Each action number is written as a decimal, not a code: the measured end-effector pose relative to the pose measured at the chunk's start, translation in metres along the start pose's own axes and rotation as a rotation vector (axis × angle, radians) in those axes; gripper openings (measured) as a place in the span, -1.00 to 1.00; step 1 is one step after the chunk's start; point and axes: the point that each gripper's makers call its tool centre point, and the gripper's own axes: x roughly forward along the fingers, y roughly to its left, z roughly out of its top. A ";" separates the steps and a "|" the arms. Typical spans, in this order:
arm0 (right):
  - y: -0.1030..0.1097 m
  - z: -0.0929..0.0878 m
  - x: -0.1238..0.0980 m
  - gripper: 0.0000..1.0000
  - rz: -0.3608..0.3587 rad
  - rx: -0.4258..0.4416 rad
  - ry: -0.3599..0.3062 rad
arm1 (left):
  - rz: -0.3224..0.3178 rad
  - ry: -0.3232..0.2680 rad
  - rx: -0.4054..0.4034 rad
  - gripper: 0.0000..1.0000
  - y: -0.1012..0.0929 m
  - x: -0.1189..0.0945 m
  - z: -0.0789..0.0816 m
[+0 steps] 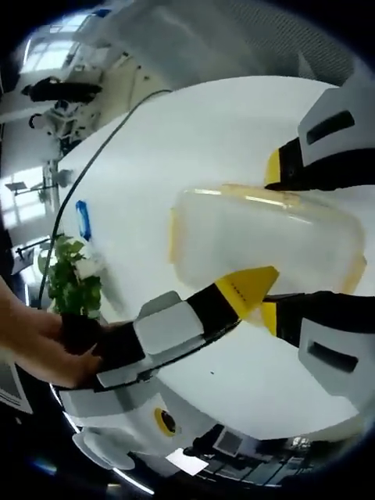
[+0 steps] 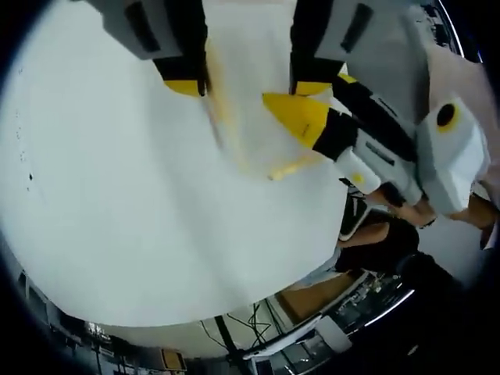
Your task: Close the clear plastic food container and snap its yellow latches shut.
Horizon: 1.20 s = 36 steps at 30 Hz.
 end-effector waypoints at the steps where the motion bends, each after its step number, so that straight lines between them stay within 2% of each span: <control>1: 0.000 0.000 0.000 -0.18 -0.009 -0.004 0.000 | -0.011 0.002 0.001 -0.05 0.000 0.000 0.001; 6: 0.001 0.001 0.001 -0.13 -0.049 0.009 -0.018 | -0.018 0.000 0.001 -0.04 -0.003 0.002 0.001; 12: 0.000 0.002 0.001 -0.10 -0.048 0.019 -0.047 | -0.021 0.002 0.001 -0.04 -0.002 0.002 0.002; 29: 0.000 0.003 0.001 -0.09 -0.082 0.038 -0.041 | -0.023 -0.004 -0.009 -0.03 0.001 0.002 0.002; 36: 0.000 0.003 -0.001 -0.08 -0.133 0.050 -0.039 | -0.022 0.009 -0.008 -0.03 0.001 0.003 0.001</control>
